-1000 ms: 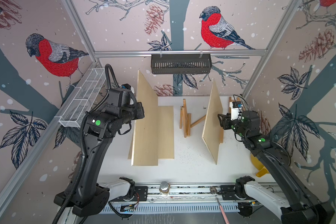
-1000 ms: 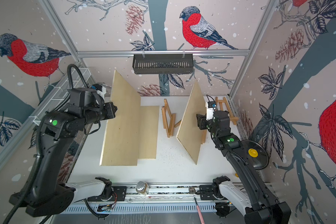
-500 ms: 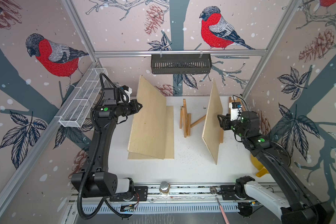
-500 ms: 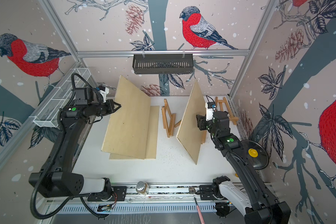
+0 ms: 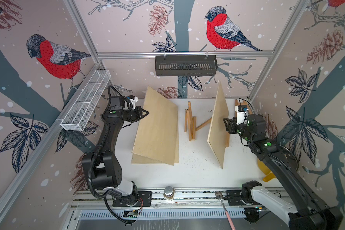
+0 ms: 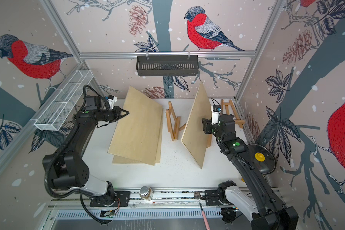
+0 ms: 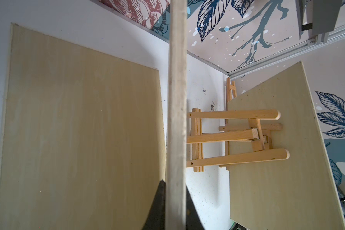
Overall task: Disassemble the easel
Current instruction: Place the drawing board on the drawing board.
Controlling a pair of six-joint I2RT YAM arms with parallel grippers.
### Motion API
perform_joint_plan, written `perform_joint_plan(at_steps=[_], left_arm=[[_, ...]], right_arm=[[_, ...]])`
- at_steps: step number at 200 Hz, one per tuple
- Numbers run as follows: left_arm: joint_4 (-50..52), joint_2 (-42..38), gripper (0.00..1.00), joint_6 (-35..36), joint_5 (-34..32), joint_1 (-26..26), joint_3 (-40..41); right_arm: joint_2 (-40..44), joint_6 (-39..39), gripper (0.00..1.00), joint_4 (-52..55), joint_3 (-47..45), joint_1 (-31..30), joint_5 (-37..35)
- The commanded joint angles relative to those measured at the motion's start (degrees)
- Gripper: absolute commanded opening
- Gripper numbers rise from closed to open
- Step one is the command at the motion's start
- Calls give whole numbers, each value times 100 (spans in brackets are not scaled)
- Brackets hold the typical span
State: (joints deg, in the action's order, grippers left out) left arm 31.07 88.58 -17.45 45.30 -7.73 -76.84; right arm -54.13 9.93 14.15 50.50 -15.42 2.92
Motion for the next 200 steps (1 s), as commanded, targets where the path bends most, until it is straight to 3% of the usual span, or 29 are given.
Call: perform_joint_plan(at_steps=[1,78,153,200], left_arm=[[-933,99,0,52,573,-27,86],[-1051,502,0,161,205,-348,338],[-1092,1295,0,620,808,-871,471],[-700,1896,0,910,683,-1106,307]], right_arm=[[34,-36,59,-80,-17,-9,-63],[78,-44,59,-69,-20,-14,-72],[153,-54,59,-68,-31,-14,-59],[236,-47,59,-109,-75,-11,-47]])
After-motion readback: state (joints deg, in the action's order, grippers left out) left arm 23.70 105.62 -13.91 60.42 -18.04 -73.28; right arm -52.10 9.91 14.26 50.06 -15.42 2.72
